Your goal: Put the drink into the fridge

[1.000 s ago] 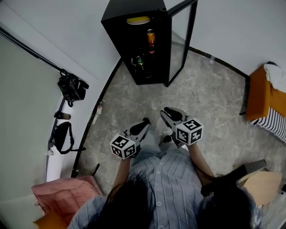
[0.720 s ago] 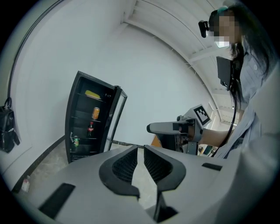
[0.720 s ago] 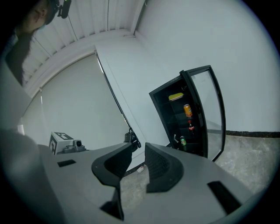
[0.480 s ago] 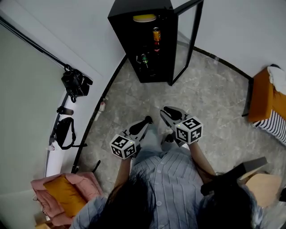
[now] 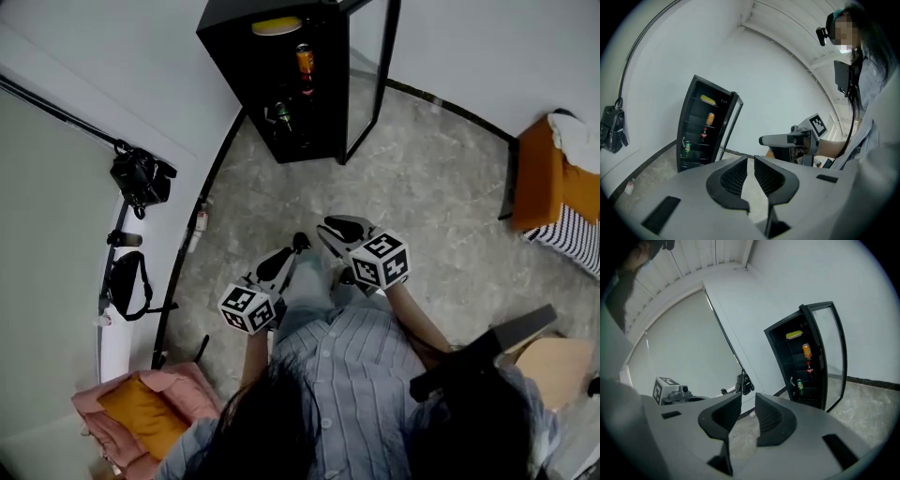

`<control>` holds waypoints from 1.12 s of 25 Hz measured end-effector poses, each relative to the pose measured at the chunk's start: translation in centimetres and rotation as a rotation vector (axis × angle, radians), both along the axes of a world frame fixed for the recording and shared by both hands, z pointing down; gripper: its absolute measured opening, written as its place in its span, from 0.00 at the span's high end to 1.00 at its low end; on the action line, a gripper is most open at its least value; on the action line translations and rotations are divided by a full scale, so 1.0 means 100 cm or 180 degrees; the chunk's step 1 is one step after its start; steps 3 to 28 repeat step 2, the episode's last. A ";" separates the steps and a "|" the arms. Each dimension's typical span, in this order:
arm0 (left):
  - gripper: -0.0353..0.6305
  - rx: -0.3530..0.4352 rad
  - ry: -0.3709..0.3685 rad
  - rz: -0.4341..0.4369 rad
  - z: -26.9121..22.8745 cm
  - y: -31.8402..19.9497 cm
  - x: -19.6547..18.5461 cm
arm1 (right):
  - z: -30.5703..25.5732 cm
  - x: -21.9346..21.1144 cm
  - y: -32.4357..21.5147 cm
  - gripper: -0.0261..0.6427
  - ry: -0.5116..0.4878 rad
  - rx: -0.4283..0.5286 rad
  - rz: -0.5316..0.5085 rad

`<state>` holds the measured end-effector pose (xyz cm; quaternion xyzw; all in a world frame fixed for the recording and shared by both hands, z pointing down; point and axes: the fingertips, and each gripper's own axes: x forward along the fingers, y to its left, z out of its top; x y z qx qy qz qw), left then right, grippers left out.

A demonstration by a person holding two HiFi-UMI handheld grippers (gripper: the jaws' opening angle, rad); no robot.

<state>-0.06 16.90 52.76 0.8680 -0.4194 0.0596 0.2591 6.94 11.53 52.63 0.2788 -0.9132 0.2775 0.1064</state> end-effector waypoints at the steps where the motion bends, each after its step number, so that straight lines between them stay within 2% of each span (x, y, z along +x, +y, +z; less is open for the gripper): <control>1: 0.87 0.0005 -0.0004 -0.0023 0.000 -0.002 -0.002 | 0.000 -0.002 -0.002 0.81 0.0005 0.0004 -0.0027; 28: 0.87 0.0010 -0.0009 -0.0046 -0.001 -0.004 -0.004 | 0.001 -0.005 -0.003 0.81 0.0009 0.0008 -0.0054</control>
